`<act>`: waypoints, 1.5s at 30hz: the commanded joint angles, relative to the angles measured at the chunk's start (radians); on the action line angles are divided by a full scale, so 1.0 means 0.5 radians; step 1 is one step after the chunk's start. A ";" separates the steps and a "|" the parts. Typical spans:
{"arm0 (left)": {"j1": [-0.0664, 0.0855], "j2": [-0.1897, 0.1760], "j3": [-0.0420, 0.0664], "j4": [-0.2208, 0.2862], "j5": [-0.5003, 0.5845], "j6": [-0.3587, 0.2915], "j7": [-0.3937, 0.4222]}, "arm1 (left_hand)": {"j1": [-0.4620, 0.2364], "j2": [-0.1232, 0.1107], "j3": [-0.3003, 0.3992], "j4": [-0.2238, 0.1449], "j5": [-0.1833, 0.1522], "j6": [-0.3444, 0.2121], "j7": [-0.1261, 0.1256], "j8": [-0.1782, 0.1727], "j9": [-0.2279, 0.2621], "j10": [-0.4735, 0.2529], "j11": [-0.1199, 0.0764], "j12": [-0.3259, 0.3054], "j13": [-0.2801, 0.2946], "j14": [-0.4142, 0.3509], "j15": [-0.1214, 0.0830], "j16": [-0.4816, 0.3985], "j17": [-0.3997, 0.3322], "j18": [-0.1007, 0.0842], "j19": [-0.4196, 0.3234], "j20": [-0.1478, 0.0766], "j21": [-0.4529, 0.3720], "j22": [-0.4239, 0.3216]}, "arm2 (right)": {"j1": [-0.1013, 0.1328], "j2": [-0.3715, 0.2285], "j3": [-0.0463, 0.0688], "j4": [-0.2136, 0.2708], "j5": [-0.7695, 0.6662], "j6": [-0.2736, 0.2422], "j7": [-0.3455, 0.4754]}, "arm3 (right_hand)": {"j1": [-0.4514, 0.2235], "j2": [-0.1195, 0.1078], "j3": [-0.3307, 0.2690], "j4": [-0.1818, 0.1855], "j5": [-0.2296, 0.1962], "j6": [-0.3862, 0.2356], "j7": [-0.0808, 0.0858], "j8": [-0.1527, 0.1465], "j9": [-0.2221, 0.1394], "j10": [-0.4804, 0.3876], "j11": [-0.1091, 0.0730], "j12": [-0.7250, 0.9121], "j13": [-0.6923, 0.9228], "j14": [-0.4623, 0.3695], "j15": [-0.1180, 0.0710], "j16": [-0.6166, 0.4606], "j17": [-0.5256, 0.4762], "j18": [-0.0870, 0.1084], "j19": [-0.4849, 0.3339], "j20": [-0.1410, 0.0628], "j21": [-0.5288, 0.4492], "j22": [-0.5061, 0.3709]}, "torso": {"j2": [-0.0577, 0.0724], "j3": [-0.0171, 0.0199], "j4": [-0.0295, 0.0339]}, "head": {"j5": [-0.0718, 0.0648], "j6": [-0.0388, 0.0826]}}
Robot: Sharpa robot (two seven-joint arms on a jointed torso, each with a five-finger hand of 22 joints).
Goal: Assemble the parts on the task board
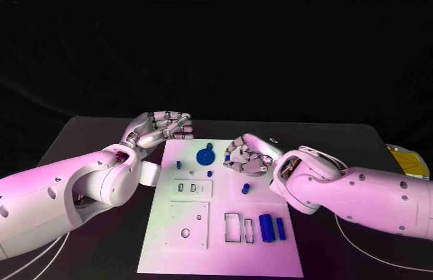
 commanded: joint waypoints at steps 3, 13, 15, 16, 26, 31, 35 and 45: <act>0.001 0.010 0.001 -0.001 0.007 0.031 0.010 | 0.006 -0.010 0.015 -0.001 -0.011 -0.012 0.084 -0.009 -0.002 0.000 -0.001 -0.006 0.003 -0.006 -0.001 -0.007 0.002 0.008 0.010 0.006 0.010 -0.003 | -0.010 0.124 -0.012 -0.010 -0.253 0.082 -0.189 | -0.015 0.004 0.005 0.012 0.026 0.086 -0.075 0.066 0.077 0.138 -0.012 -0.004 0.435 0.203 -0.018 0.004 0.483 -0.029 0.210 -0.015 0.009 0.525 | 0.005 -0.0014 0.002 | 0.031 0.002; 0.001 0.018 0.001 -0.002 0.007 0.027 0.014 | 0.003 -0.009 0.014 0.001 -0.012 -0.012 0.085 -0.010 -0.002 0.001 -0.001 -0.008 0.003 -0.005 -0.001 -0.008 0.004 0.008 0.011 0.006 0.010 -0.004 | -0.056 0.324 -0.040 -0.078 -0.399 0.162 -0.354 | -0.044 0.004 0.007 0.040 0.049 0.085 -0.078 0.070 0.083 0.138 -0.015 -0.006 0.434 0.200 -0.022 0.000 0.468 -0.029 0.210 -0.019 0.009 0.525 | 0.007 -0.0065 -0.001 | 0.056 -0.016; 0.001 0.019 0.001 -0.004 0.007 0.026 0.014 | 0.003 -0.009 0.015 0.000 -0.012 -0.012 0.085 -0.010 -0.002 0.001 -0.001 -0.009 0.003 -0.005 -0.001 -0.009 0.004 0.008 0.011 0.006 0.010 -0.004 | -0.074 0.356 -0.043 -0.087 -0.436 0.167 -0.371 | -0.044 0.004 0.007 0.040 0.049 0.085 -0.078 0.070 0.083 0.138 -0.015 -0.006 0.434 0.200 -0.022 0.000 0.468 -0.029 0.210 -0.019 0.009 0.525 | 0.009 -0.0019 0.000 | 0.061 -0.019; 0.001 0.020 0.001 -0.005 0.007 0.026 0.014 | 0.003 -0.009 0.015 0.000 -0.012 -0.012 0.085 -0.010 -0.002 0.001 -0.001 -0.009 0.003 -0.005 -0.001 -0.009 0.004 0.008 0.011 0.006 0.010 -0.004 | -0.079 0.364 -0.044 -0.089 -0.448 0.169 -0.374 | -0.045 0.001 0.006 0.040 0.051 0.085 -0.078 0.071 0.084 0.138 -0.015 -0.005 0.434 0.200 -0.022 0.000 0.469 -0.029 0.210 -0.019 0.009 0.525 | 0.009 -0.0024 0.001 | 0.062 -0.022; 0.002 0.021 0.002 -0.012 0.007 0.028 0.012 | 0.003 -0.008 0.015 0.000 -0.012 -0.013 0.085 -0.010 -0.002 0.001 0.000 -0.009 0.003 -0.005 -0.001 -0.009 0.004 0.008 0.011 0.006 0.010 -0.005 | -0.131 0.431 -0.048 -0.115 -0.559 0.185 -0.397 | -0.042 -0.023 0.003 0.032 0.051 0.086 -0.082 0.075 0.089 0.139 -0.018 -0.005 0.435 0.199 -0.024 0.000 0.467 -0.029 0.210 -0.022 0.009 0.525 | 0.005 -0.0009 0.005 | 0.074 -0.035; 0.002 0.020 0.002 -0.014 0.007 0.030 0.010 | 0.003 -0.008 0.015 0.000 -0.012 -0.013 0.085 -0.010 -0.002 0.001 0.000 -0.009 0.003 -0.005 -0.001 -0.009 0.004 0.008 0.011 0.006 0.010 -0.005 | -0.140 0.442 -0.048 -0.122 -0.585 0.189 -0.402 | -0.038 -0.034 0.002 0.026 0.046 0.086 -0.083 0.076 0.090 0.139 -0.019 -0.005 0.435 0.200 -0.025 0.000 0.469 -0.029 0.210 -0.023 0.009 0.525 | 0.006 0.0003 0.000 | 0.083 -0.039; 0.002 0.019 0.002 -0.016 0.007 0.032 0.008 | 0.003 -0.008 0.015 0.000 -0.012 -0.013 0.085 -0.010 -0.002 0.001 0.000 -0.009 0.003 -0.005 -0.001 -0.009 0.004 0.008 0.011 0.006 0.010 -0.005 | -0.145 0.445 -0.049 -0.126 -0.602 0.191 -0.407 | -0.034 -0.048 0.001 0.019 0.043 0.083 -0.082 0.076 0.092 0.136 -0.020 -0.010 0.431 0.199 -0.026 -0.001 0.466 -0.029 0.210 -0.024 0.009 0.525 | 0.006 0.0003 -0.002 | 0.085 -0.043; 0.002 0.014 0.002 -0.017 0.007 0.034 0.005 | 0.003 -0.008 0.015 0.000 -0.012 -0.013 0.085 -0.010 -0.002 0.001 0.000 -0.009 0.003 -0.005 -0.001 -0.009 0.004 0.008 0.011 0.006 0.010 -0.005 | -0.153 0.445 -0.050 -0.141 -0.642 0.194 -0.421 | -0.014 -0.087 0.002 -0.008 0.035 0.063 -0.075 0.068 0.092 0.130 -0.015 -0.019 0.423 0.198 -0.024 -0.002 0.462 -0.029 0.210 -0.024 0.009 0.525 | 0.007 0.0004 0.001 | 0.087 -0.054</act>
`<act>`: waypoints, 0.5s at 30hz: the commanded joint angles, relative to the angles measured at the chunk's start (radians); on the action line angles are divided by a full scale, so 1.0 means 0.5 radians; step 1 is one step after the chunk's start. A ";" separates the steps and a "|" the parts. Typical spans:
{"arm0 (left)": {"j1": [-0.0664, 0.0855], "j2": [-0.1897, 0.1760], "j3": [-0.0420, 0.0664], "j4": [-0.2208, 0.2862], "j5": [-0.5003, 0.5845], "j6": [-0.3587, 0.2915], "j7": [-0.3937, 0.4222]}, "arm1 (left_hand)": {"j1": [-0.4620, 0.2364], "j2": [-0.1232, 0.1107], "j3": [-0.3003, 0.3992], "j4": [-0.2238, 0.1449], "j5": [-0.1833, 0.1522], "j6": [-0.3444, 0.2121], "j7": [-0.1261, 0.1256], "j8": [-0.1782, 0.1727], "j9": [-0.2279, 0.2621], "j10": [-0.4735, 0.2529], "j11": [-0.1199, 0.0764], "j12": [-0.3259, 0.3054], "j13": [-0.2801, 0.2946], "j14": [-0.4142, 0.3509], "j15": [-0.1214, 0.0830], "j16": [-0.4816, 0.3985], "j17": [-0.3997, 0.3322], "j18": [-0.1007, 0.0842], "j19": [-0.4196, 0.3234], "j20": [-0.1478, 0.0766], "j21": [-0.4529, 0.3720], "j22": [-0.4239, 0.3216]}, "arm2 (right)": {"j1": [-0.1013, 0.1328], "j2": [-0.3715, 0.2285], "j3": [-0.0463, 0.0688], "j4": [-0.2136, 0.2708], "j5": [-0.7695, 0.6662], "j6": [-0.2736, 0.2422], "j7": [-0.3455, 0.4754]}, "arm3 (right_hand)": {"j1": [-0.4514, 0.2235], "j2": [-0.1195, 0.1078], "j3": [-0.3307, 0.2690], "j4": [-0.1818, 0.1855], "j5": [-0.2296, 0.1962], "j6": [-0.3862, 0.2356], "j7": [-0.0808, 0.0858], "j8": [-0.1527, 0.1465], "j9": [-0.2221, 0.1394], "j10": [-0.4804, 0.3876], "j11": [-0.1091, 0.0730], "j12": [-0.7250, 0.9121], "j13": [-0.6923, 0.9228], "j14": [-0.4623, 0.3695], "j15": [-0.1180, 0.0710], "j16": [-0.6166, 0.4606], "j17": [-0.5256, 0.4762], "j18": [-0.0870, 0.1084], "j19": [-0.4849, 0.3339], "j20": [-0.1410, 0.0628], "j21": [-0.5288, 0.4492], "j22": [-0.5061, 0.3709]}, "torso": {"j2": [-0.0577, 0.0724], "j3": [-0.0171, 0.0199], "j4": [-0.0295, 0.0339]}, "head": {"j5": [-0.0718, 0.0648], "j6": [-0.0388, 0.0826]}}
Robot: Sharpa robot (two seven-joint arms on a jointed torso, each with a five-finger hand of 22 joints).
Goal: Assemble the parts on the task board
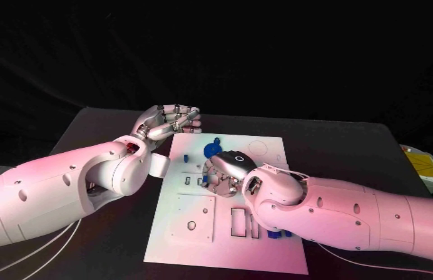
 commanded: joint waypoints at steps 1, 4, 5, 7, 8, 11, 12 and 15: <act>0.002 0.002 0.002 0.002 0.006 0.034 0.009 | 0.003 -0.008 0.015 0.000 -0.012 -0.012 0.085 -0.010 -0.002 0.001 -0.001 -0.009 0.003 -0.005 -0.001 -0.009 0.002 0.008 0.011 0.006 0.010 -0.003 | -0.006 0.002 -0.001 -0.004 -0.071 0.027 -0.023 | 0.009 -0.029 0.003 -0.018 -0.010 0.061 -0.068 -0.006 0.087 0.136 -0.006 -0.012 0.423 0.199 -0.009 -0.002 0.461 -0.029 0.209 -0.009 0.009 0.526 | 0.000 -0.0002 0.001 | 0.002 -0.008; 0.002 0.001 0.002 0.002 0.006 0.035 0.008 | 0.003 -0.008 0.015 0.000 -0.012 -0.012 0.085 -0.010 -0.002 0.001 -0.001 -0.009 0.003 -0.005 -0.001 -0.009 0.002 0.008 0.011 0.006 0.010 -0.003 | -0.010 0.005 -0.001 -0.009 -0.077 0.024 -0.024 | 0.011 -0.034 0.003 -0.021 -0.011 0.056 -0.066 -0.008 0.086 0.136 -0.004 -0.012 0.423 0.199 -0.007 -0.002 0.461 -0.029 0.209 -0.009 0.009 0.526 | 0.000 -0.0003 0.001 | 0.002 -0.010; 0.002 0.001 0.002 0.002 0.006 0.036 0.008 | 0.003 -0.008 0.015 0.000 -0.012 -0.012 0.085 -0.010 -0.002 0.001 -0.001 -0.009 0.003 -0.005 -0.001 -0.009 0.002 0.008 0.011 0.006 0.010 -0.003 | -0.011 0.007 -0.001 -0.013 -0.078 0.022 -0.024 | 0.011 -0.036 0.003 -0.022 -0.012 0.054 -0.065 -0.010 0.086 0.135 -0.003 -0.013 0.423 0.198 -0.007 -0.002 0.460 -0.029 0.209 -0.008 0.009 0.526 | 0.000 -0.0009 0.002 | 0.002 -0.010; 0.001 0.002 0.002 0.002 0.006 0.037 0.007 | 0.003 -0.008 0.015 0.000 -0.012 -0.012 0.085 -0.010 -0.002 0.001 -0.001 -0.009 0.003 -0.005 -0.001 -0.009 0.002 0.008 0.011 0.006 0.010 -0.003 | -0.014 0.010 -0.002 -0.019 -0.080 0.020 -0.024 | 0.011 -0.039 0.002 -0.022 -0.012 0.052 -0.063 -0.011 0.086 0.134 -0.002 -0.015 0.421 0.198 -0.006 -0.002 0.459 -0.029 0.209 -0.008 0.009 0.526 | 0.000 -0.0006 0.002 | 0.003 -0.011; 0.001 0.002 0.002 0.002 0.006 0.037 0.007 | 0.003 -0.008 0.015 0.000 -0.012 -0.012 0.085 -0.010 -0.002 0.001 -0.001 -0.009 0.003 -0.005 -0.001 -0.009 0.002 0.008 0.011 0.006 0.010 -0.003 | -0.015 0.012 -0.002 -0.023 -0.081 0.017 -0.023 | 0.011 -0.039 0.002 -0.022 -0.012 0.052 -0.063 -0.011 0.086 0.134 -0.002 -0.015 0.421 0.198 -0.006 -0.002 0.459 -0.029 0.209 -0.008 0.009 0.526 | -0.001 -0.0010 0.002 | 0.004 -0.012; 0.001 0.003 0.002 0.001 0.006 0.038 0.006 | 0.003 -0.008 0.015 0.000 -0.012 -0.012 0.085 -0.010 -0.002 0.001 -0.001 -0.009 0.003 -0.005 -0.001 -0.009 0.002 0.008 0.011 0.006 0.010 -0.003 | -0.020 0.017 -0.002 -0.037 -0.082 0.009 -0.021 | 0.012 -0.052 0.001 -0.027 -0.016 0.041 -0.057 -0.018 0.083 0.132 0.003 -0.018 0.418 0.198 -0.002 -0.003 0.458 -0.029 0.209 -0.005 0.009 0.526 | -0.001 -0.0015 0.002 | 0.006 -0.014; 0.001 0.003 0.002 0.001 0.006 0.039 0.006 | 0.003 -0.008 0.015 0.000 -0.012 -0.012 0.085 -0.010 -0.002 0.001 -0.001 -0.009 0.003 -0.005 -0.001 -0.009 0.002 0.008 0.011 0.006 0.010 -0.003 | -0.021 0.018 -0.003 -0.041 -0.083 0.006 -0.021 | 0.012 -0.052 0.001 -0.027 -0.016 0.041 -0.057 -0.018 0.083 0.132 0.003 -0.018 0.418 0.198 -0.002 -0.003 0.458 -0.029 0.209 -0.005 0.009 0.526 | -0.001 -0.0021 0.002 | 0.005 -0.014; 0.001 0.003 0.002 0.001 0.006 0.039 0.005 | 0.001 -0.008 0.015 0.001 -0.013 -0.014 0.086 -0.011 -0.003 0.001 0.000 -0.013 0.003 -0.005 -0.001 -0.012 0.004 0.008 0.011 0.006 0.010 -0.004 | -0.026 0.022 -0.003 -0.050 -0.083 -0.001 -0.020 | 0.012 -0.055 0.000 -0.028 -0.017 0.038 -0.055 -0.020 0.083 0.131 0.005 -0.019 0.417 0.198 -0.001 -0.003 0.456 -0.029 0.209 -0.004 0.009 0.526 | 0.000 -0.0019 0.003 | 0.009 -0.014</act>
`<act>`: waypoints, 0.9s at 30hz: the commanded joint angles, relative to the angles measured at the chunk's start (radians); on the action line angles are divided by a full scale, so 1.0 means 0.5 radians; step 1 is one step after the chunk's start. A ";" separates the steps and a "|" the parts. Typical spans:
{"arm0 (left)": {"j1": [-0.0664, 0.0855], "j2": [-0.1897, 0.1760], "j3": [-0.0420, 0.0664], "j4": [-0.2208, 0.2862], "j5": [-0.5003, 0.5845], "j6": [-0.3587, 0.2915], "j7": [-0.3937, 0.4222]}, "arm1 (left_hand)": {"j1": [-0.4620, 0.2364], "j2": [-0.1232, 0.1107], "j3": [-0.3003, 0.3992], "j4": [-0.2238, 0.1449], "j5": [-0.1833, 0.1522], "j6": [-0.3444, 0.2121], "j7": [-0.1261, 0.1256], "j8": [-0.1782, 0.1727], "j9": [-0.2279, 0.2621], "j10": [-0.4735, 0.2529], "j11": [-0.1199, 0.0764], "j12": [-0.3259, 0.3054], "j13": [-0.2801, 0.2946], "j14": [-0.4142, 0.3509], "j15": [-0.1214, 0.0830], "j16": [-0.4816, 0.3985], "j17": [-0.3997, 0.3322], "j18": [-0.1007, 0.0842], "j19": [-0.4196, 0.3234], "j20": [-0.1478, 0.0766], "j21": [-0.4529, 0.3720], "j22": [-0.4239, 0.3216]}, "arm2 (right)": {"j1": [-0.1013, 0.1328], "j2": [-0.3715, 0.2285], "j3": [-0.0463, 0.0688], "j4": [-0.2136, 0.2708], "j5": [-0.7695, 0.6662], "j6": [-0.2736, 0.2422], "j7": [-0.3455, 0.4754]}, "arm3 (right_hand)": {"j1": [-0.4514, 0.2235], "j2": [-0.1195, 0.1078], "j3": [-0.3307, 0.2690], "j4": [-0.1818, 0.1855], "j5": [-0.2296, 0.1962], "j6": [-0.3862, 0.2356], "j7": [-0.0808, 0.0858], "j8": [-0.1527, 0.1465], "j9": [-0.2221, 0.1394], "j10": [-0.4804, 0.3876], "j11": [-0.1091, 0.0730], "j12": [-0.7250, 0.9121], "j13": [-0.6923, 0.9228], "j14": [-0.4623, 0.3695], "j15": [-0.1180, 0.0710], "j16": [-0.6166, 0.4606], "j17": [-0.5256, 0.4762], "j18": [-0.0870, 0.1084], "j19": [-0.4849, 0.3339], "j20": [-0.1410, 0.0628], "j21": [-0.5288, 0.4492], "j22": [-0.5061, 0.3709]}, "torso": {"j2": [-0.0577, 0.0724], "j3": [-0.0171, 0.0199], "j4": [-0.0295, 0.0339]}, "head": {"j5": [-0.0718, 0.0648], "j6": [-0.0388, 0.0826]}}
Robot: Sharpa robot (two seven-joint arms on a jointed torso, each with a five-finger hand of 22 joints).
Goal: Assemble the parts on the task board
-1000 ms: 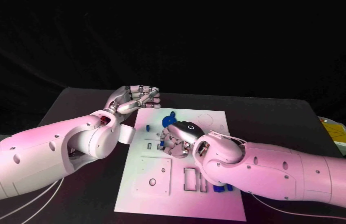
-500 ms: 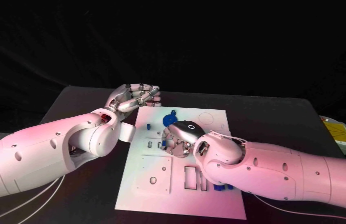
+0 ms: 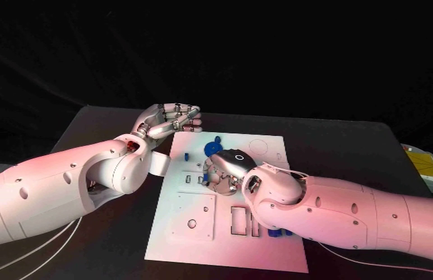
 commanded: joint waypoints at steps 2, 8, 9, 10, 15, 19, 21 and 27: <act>0.001 0.003 0.001 0.002 0.006 0.037 0.008 | 0.001 -0.008 0.015 0.001 -0.013 -0.014 0.086 -0.011 -0.003 0.001 0.000 -0.013 0.003 -0.005 0.000 -0.012 0.004 0.008 0.011 0.006 0.010 -0.004 | -0.014 0.003 -0.007 -0.017 -0.038 0.013 -0.016 | 0.001 -0.013 -0.002 -0.015 -0.008 0.037 -0.052 -0.006 -0.008 0.131 0.005 -0.012 0.417 0.198 -0.001 -0.003 0.456 -0.029 0.209 -0.004 0.009 0.527 | 0.000 -0.0003 0.000 | 0.003 -0.001; 0.001 0.003 0.001 0.001 0.006 0.038 0.007 | 0.001 -0.008 0.015 0.001 -0.013 -0.014 0.086 -0.011 -0.003 0.001 0.000 -0.013 0.003 -0.005 0.000 -0.012 0.004 0.008 0.011 0.006 0.010 -0.004 | -0.017 0.000 -0.007 -0.027 -0.039 0.015 -0.015 | 0.000 -0.023 -0.004 -0.018 -0.010 0.028 -0.047 -0.012 -0.010 0.127 0.010 -0.016 0.413 0.197 0.004 -0.004 0.453 -0.029 0.209 -0.001 0.009 0.527 | -0.001 -0.0020 -0.002 | 0.006 -0.003; 0.001 0.002 0.001 0.001 0.006 0.038 0.007 | 0.001 -0.008 0.015 0.001 -0.013 -0.014 0.086 -0.011 -0.003 0.001 0.000 -0.013 0.003 -0.005 0.000 -0.012 0.004 0.008 0.011 0.006 0.010 -0.004 | -0.017 -0.002 -0.007 -0.028 -0.039 0.016 -0.014 | 0.000 -0.023 -0.004 -0.018 -0.010 0.028 -0.047 -0.012 -0.010 0.127 0.010 -0.016 0.413 0.197 0.004 -0.004 0.453 -0.029 0.209 -0.001 0.009 0.527 | -0.002 -0.0018 -0.001 | 0.007 -0.003; 0.001 0.002 0.001 0.001 0.006 0.038 0.007 | 0.001 -0.008 0.015 0.001 -0.013 -0.014 0.086 -0.011 -0.003 0.001 0.000 -0.013 0.003 -0.005 0.000 -0.012 0.004 0.008 0.011 0.006 0.010 -0.004 | -0.018 -0.004 -0.007 -0.029 -0.039 0.017 -0.013 | 0.001 -0.025 -0.004 -0.019 -0.010 0.026 -0.046 -0.013 -0.011 0.127 0.010 -0.016 0.413 0.197 0.004 -0.004 0.453 -0.029 0.209 -0.001 0.009 0.527 | -0.001 -0.0015 -0.001 | 0.007 -0.003; 0.001 0.001 0.001 -0.001 0.006 0.037 0.006 | 0.001 -0.008 0.015 0.001 -0.013 -0.014 0.086 -0.011 -0.003 0.001 0.000 -0.013 0.003 -0.005 0.000 -0.012 0.004 0.008 0.011 0.006 0.010 -0.004 | -0.018 -0.007 -0.007 -0.032 -0.039 0.030 -0.002 | 0.004 -0.030 -0.003 -0.022 -0.009 0.022 -0.044 -0.016 -0.012 0.126 0.012 -0.018 0.412 0.197 0.006 -0.004 0.453 -0.029 0.209 0.001 0.009 0.527 | -0.001 -0.0001 -0.003 | 0.007 -0.003; 0.001 0.000 0.001 -0.003 0.006 0.037 0.005 | 0.001 -0.008 0.015 0.001 -0.013 -0.014 0.086 -0.011 -0.003 0.001 0.000 -0.013 0.003 -0.005 0.000 -0.012 0.004 0.008 0.011 0.006 0.010 -0.004 | -0.018 -0.006 -0.007 -0.033 -0.038 0.038 0.009 | 0.001 -0.052 -0.010 -0.028 -0.011 0.014 -0.037 -0.023 -0.014 0.123 0.019 -0.021 0.410 0.197 0.012 -0.005 0.452 -0.029 0.209 0.006 0.009 0.527 | 0.000 -0.0003 -0.003 | 0.006 -0.002; 0.001 0.000 0.001 -0.004 0.006 0.037 0.005 | 0.001 -0.008 0.015 0.001 -0.013 -0.014 0.086 -0.011 -0.003 0.001 0.000 -0.013 0.003 -0.005 0.000 -0.012 0.004 0.008 0.011 0.006 0.010 -0.004 | -0.018 -0.006 -0.007 -0.034 -0.038 0.040 0.012 | 0.000 -0.056 -0.012 -0.028 -0.011 0.013 -0.035 -0.025 -0.015 0.123 0.020 -0.022 0.409 0.196 0.013 -0.005 0.450 -0.029 0.209 0.007 0.009 0.527 | 0.000 -0.0001 -0.003 | 0.006 -0.002; 0.001 0.000 0.001 -0.005 0.006 0.037 0.003 | 0.000 -0.009 0.014 0.002 -0.013 -0.014 0.086 -0.012 -0.003 0.001 0.001 -0.015 0.003 -0.005 0.000 -0.013 0.006 0.008 0.011 0.006 0.010 -0.005 | -0.018 -0.005 -0.007 -0.035 -0.038 0.037 0.018 | -0.021 -0.079 -0.028 -0.019 -0.017 0.001 -0.025 -0.036 -0.019 0.112 0.029 -0.036 0.396 0.195 0.021 -0.007 0.444 -0.029 0.209 0.014 0.009 0.527 | -0.001 -0.0002 -0.003 | 0.002 -0.003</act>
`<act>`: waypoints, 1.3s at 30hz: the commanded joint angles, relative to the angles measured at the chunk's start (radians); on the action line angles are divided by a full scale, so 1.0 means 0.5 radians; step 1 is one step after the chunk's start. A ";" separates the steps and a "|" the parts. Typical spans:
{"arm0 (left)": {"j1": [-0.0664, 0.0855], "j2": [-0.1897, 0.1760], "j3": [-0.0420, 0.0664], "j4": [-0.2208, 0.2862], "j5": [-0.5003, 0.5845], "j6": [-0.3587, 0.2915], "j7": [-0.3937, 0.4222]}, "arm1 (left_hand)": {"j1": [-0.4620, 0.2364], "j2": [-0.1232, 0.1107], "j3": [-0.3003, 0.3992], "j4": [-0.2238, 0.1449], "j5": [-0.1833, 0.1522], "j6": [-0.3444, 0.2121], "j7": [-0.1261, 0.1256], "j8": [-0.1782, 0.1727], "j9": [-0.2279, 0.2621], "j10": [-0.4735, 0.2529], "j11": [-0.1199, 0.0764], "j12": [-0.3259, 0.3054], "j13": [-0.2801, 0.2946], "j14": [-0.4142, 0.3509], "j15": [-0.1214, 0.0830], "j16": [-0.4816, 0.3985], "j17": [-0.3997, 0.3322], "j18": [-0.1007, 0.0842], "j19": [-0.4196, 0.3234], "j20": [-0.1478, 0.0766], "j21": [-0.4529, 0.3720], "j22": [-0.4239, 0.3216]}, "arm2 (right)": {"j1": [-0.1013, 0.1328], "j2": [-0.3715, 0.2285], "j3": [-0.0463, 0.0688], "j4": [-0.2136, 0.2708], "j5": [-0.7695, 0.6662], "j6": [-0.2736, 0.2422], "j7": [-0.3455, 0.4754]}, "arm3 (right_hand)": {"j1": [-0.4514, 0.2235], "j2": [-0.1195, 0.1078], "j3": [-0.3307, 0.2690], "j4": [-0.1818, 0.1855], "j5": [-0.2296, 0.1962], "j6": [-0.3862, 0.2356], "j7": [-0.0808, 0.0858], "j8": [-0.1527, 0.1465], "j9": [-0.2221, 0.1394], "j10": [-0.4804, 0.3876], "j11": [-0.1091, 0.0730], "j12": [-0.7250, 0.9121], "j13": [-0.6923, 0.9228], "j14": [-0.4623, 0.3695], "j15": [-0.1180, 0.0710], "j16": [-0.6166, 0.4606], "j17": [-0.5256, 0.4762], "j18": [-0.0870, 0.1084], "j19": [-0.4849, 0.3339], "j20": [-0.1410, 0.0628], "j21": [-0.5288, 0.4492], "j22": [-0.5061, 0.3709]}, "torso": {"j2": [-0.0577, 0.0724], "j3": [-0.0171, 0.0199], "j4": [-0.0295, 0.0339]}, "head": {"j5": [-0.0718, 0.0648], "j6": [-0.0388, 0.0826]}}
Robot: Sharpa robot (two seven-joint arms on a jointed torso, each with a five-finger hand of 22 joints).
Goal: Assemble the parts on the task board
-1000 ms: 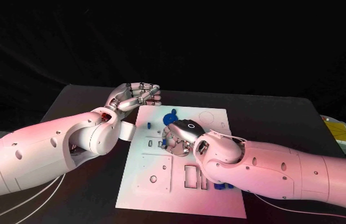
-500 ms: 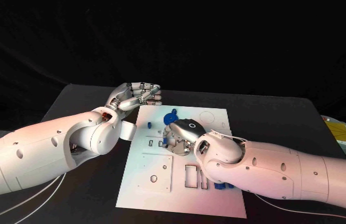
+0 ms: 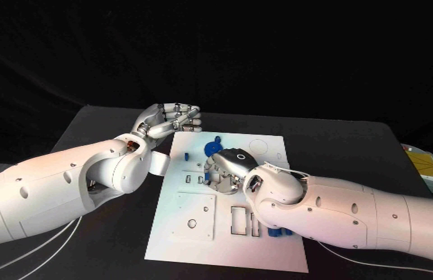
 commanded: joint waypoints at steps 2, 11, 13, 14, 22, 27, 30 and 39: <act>0.002 0.003 0.001 0.001 0.005 0.033 0.008 | 0.000 -0.009 0.014 0.002 -0.013 -0.014 0.086 -0.012 -0.003 0.001 0.001 -0.011 0.003 -0.005 0.000 -0.013 0.003 0.008 0.011 0.006 0.010 -0.003 | -0.010 -0.001 -0.009 -0.007 -0.019 0.064 0.001 | -0.002 -0.022 -0.018 0.009 -0.009 -0.022 0.005 -0.010 -0.006 0.113 0.016 -0.005 0.397 0.187 0.015 -0.007 0.445 -0.029 0.209 0.015 0.009 0.525 | 0.000 -0.0005 0.000 | -0.001 -0.001; 0.002 0.004 0.001 0.000 0.005 0.034 0.007 | 0.000 -0.009 0.014 0.002 -0.013 -0.014 0.086 -0.012 -0.003 0.001 0.001 -0.011 0.003 -0.005 0.000 -0.013 0.003 0.008 0.011 0.006 0.010 -0.003 | -0.010 0.002 -0.009 -0.011 -0.019 0.072 -0.002 | -0.013 -0.030 -0.028 0.015 -0.010 -0.024 0.007 -0.013 -0.007 0.111 0.019 -0.008 0.395 0.187 0.017 -0.008 0.443 -0.029 0.209 0.018 0.009 0.525 | 0.000 -0.0006 0.001 | -0.002 0.000; 0.002 0.004 0.001 0.000 0.005 0.034 0.007 | -0.001 -0.009 0.014 0.002 -0.013 -0.016 0.087 -0.013 -0.003 -0.001 0.001 -0.013 0.003 -0.005 0.000 -0.014 0.004 0.008 0.012 0.006 0.010 -0.003 | -0.010 0.002 -0.009 -0.012 -0.019 0.071 -0.003 | -0.015 -0.034 -0.032 0.016 -0.010 -0.027 0.008 -0.016 -0.008 0.108 0.020 -0.011 0.392 0.187 0.018 -0.008 0.443 -0.029 0.209 0.019 0.009 0.525 | 0.000 -0.0009 0.001 | -0.002 -0.001; 0.002 0.004 0.001 0.000 0.005 0.034 0.007 | -0.001 -0.009 0.014 0.002 -0.013 -0.016 0.087 -0.013 -0.003 -0.001 0.001 -0.013 0.003 -0.005 0.000 -0.014 0.004 0.008 0.012 0.006 0.010 -0.003 | -0.010 0.003 -0.009 -0.012 -0.019 0.070 -0.003 | -0.016 -0.036 -0.034 0.017 -0.011 -0.030 0.010 -0.018 -0.009 0.107 0.021 -0.012 0.391 0.187 0.019 -0.008 0.443 -0.029 0.209 0.020 0.009 0.525 | 0.000 -0.0011 0.001 | -0.002 0.000; 0.002 0.004 0.001 0.000 0.005 0.034 0.006 | -0.001 -0.009 0.014 0.002 -0.013 -0.016 0.087 -0.013 -0.003 -0.001 0.001 -0.013 0.003 -0.005 0.000 -0.014 0.004 0.008 0.012 0.006 0.010 -0.003 | -0.010 0.005 -0.009 -0.014 -0.019 0.048 -0.003 | -0.044 -0.062 -0.078 0.039 -0.014 -0.079 0.031 -0.053 -0.020 0.086 0.040 -0.039 0.367 0.185 0.035 -0.011 0.434 -0.029 0.209 0.034 0.009 0.525 | 0.000 -0.0018 0.001 | -0.003 0.000; 0.002 0.003 0.001 0.000 0.005 0.034 0.005 | -0.001 -0.009 0.014 0.002 -0.013 -0.016 0.087 -0.013 -0.003 -0.001 0.001 -0.013 0.003 -0.005 0.000 -0.014 0.004 0.008 0.012 0.006 0.010 -0.003 | -0.010 0.005 -0.009 -0.015 -0.019 0.035 -0.001 | -0.056 -0.072 -0.106 0.053 -0.024 -0.098 0.038 -0.067 -0.024 0.075 0.047 -0.052 0.356 0.184 0.042 -0.011 0.431 -0.029 0.209 0.041 0.009 0.525 | 0.000 -0.0017 0.001 | -0.004 0.001; 0.002 0.003 0.001 0.000 0.005 0.034 0.005 | -0.001 -0.009 0.014 0.002 -0.013 -0.016 0.087 -0.013 -0.003 -0.001 0.001 -0.013 0.003 -0.005 0.000 -0.014 0.004 0.008 0.012 0.006 0.010 -0.003 | -0.010 0.005 -0.009 -0.016 -0.019 0.023 0.002 | -0.069 -0.084 -0.151 0.075 -0.025 -0.133 0.047 -0.092 -0.030 0.063 0.056 -0.065 0.345 0.184 0.050 -0.012 0.429 -0.028 0.207 0.049 0.007 0.523 | -0.001 -0.0013 0.000 | -0.004 0.000; 0.002 0.003 0.001 -0.002 0.005 0.036 0.005 | -0.001 -0.009 0.014 0.002 -0.013 -0.016 0.087 -0.013 -0.003 -0.001 0.001 -0.013 0.003 -0.005 0.000 -0.014 0.004 0.008 0.012 0.006 0.010 -0.003 | -0.010 -0.002 -0.009 -0.006 -0.017 -0.054 0.014 | -0.081 -0.093 -0.314 0.163 -0.052 -0.207 0.074 -0.158 -0.042 0.013 0.081 -0.125 0.291 0.182 0.072 -0.014 0.422 -0.024 0.198 0.070 -0.007 0.513 | 0.001 -0.0007 0.001 | -0.004 0.002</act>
